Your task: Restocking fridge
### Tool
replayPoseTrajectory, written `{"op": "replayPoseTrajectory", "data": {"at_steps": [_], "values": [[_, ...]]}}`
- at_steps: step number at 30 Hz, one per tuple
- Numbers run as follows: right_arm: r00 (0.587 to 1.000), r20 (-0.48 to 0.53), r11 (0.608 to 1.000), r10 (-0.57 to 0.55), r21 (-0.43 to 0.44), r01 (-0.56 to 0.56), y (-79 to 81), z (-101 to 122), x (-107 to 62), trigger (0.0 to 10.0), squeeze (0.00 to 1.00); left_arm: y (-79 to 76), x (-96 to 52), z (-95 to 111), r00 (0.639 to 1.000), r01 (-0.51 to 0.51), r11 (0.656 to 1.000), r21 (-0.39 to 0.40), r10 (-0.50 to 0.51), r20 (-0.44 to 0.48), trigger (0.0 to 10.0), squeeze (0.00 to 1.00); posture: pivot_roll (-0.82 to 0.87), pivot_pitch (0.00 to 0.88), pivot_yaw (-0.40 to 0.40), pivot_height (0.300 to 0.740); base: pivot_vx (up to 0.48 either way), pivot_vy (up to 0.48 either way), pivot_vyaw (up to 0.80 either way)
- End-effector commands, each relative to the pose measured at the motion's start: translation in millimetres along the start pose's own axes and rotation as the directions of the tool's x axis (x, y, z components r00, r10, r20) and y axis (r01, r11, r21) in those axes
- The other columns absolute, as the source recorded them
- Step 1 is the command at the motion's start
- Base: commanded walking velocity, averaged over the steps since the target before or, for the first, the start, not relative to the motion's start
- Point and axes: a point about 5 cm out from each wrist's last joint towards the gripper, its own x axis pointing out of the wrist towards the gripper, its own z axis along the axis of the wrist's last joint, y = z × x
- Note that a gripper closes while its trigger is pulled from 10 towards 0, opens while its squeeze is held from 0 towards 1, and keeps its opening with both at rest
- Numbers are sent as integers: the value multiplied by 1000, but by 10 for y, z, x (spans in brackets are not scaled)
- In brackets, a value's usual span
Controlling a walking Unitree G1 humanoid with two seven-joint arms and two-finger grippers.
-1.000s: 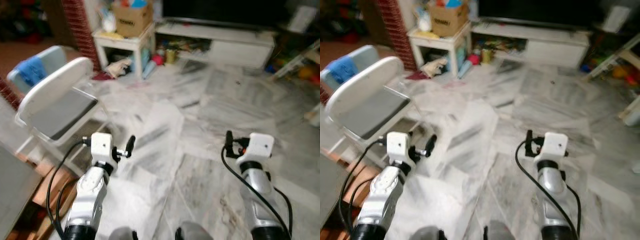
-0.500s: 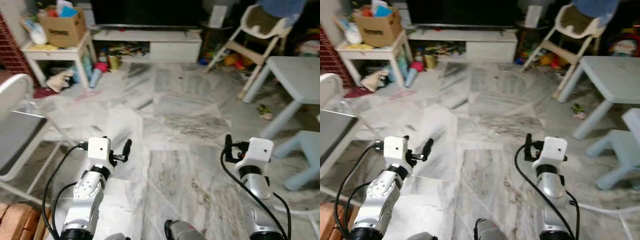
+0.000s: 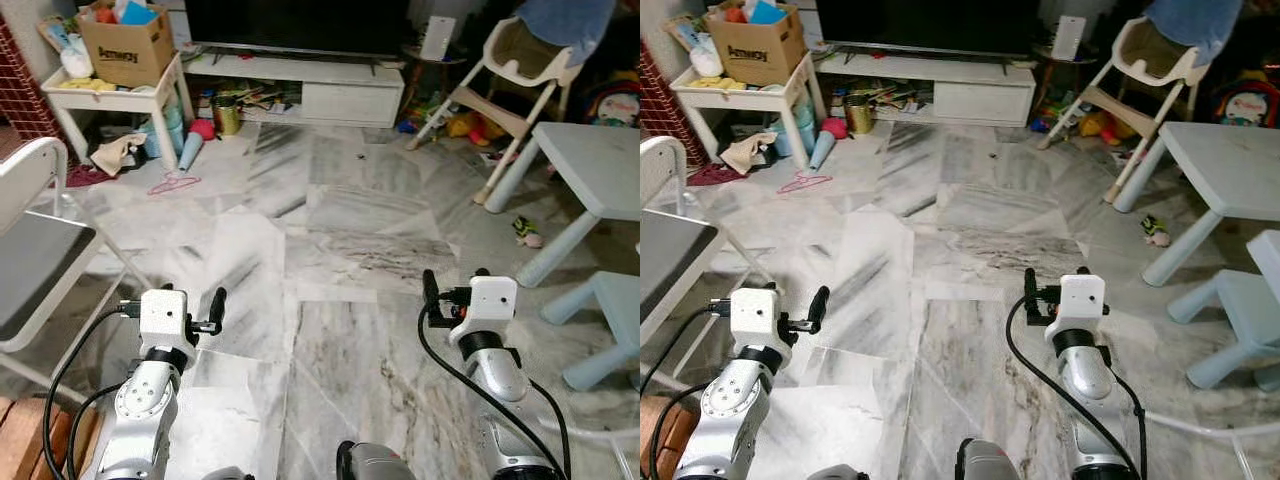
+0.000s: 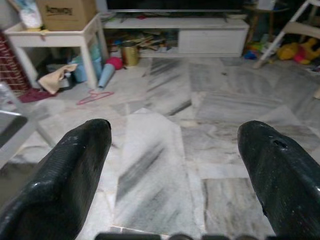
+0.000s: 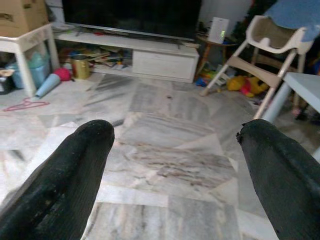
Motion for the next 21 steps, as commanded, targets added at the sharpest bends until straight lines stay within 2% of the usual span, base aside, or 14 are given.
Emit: {"op": "replayPoseTrajectory", "data": {"at_steps": [1, 5, 11, 16, 18, 21], "values": [[1000, 14, 1000, 0, -3, 0, 6, 17, -13, 10000, 0, -51, 5, -1, 1000, 16, 1000, 6, -16, 1, 10000, 0, -40, 0, -35, 740, 0, 0, 0], [999, 39, 1000, -2, 17, 1, 8, 55, -16, 10000, 0, -67, 21, 5, 1000, 22, 1000, 8, -22, 3, 10000, 0, -49, 0, -25, 740, 0, 0, 0], [998, 58, 1000, -23, 4, 23, -53, 84, -20, 10000, 0, 17, 20, 21, 1000, 1, 999, 33, -1, 13, 10000, 0, -67, 0, -4, 740, 0, 0, 0], [998, 68, 1000, -15, 2, 15, -35, 91, -23, 10000, 0, 37, 21, 17, 1000, 2, 999, 41, -3, 12, 10000, 0, -68, 0, -4, 740, 0, -344, 545], [998, 69, 1000, -15, 7, 15, -26, 95, -19, 10000, 0, 38, 33, 21, 1000, 1, 999, 42, -1, 12, 10000, 0, -68, 0, -4, 740, 0, -351, 0], [998, 67, 1000, -20, 13, 19, -28, 84, -28, 10000, 0, 40, 42, 27, 1000, -5, 999, 36, 5, 17, 10000, 0, -73, 0, 1, 740, 0, 0, 0]]}}
